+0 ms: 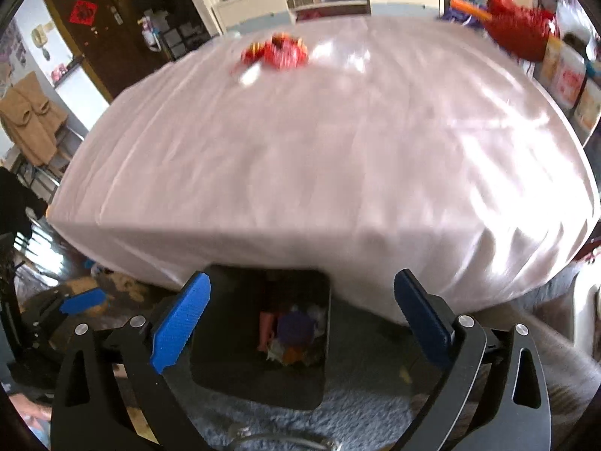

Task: Collect trash
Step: 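Grasp the white tube with the left tool while the right tool grasps the clear bag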

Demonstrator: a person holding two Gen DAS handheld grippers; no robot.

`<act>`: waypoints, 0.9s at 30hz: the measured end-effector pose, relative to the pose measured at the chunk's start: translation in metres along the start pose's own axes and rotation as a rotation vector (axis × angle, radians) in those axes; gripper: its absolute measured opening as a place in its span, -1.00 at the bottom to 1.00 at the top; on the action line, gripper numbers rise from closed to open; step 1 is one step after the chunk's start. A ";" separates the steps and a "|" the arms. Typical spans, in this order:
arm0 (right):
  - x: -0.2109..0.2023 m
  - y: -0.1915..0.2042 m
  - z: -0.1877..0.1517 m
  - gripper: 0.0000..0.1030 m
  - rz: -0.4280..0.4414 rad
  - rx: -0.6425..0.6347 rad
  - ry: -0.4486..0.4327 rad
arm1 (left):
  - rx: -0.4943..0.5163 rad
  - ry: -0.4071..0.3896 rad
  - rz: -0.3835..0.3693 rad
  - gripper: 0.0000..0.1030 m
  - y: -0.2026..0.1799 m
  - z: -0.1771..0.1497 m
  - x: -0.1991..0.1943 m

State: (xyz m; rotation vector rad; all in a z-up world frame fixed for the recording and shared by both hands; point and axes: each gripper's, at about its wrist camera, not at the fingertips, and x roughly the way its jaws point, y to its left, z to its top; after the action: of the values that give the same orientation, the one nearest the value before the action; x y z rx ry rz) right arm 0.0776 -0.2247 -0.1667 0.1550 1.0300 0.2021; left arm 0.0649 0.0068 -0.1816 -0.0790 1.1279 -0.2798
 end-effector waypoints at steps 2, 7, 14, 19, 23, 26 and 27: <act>-0.003 -0.004 0.011 0.92 -0.010 0.000 -0.015 | 0.012 -0.020 0.011 0.84 0.003 0.014 -0.009; -0.005 -0.010 0.041 0.92 -0.042 -0.004 -0.047 | 0.040 -0.053 0.052 0.84 0.005 0.049 -0.019; 0.012 -0.021 0.083 0.92 -0.096 -0.032 -0.069 | 0.065 -0.066 0.075 0.84 0.006 0.100 0.001; 0.037 -0.034 0.115 0.89 -0.120 -0.025 -0.074 | 0.062 -0.085 0.078 0.84 0.005 0.138 0.023; 0.063 -0.040 0.138 0.79 -0.131 -0.031 -0.057 | 0.059 -0.082 0.088 0.84 0.005 0.167 0.047; 0.083 -0.043 0.150 0.70 -0.135 -0.028 -0.035 | 0.090 -0.079 0.092 0.81 0.002 0.181 0.062; 0.089 -0.044 0.154 0.63 -0.132 -0.023 -0.029 | 0.108 -0.081 0.092 0.73 -0.001 0.187 0.069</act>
State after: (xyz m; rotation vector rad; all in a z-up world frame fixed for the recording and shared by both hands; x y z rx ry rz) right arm 0.2590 -0.2513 -0.1724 0.0692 1.0049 0.0917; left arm 0.2607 -0.0268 -0.1621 0.0568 1.0313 -0.2530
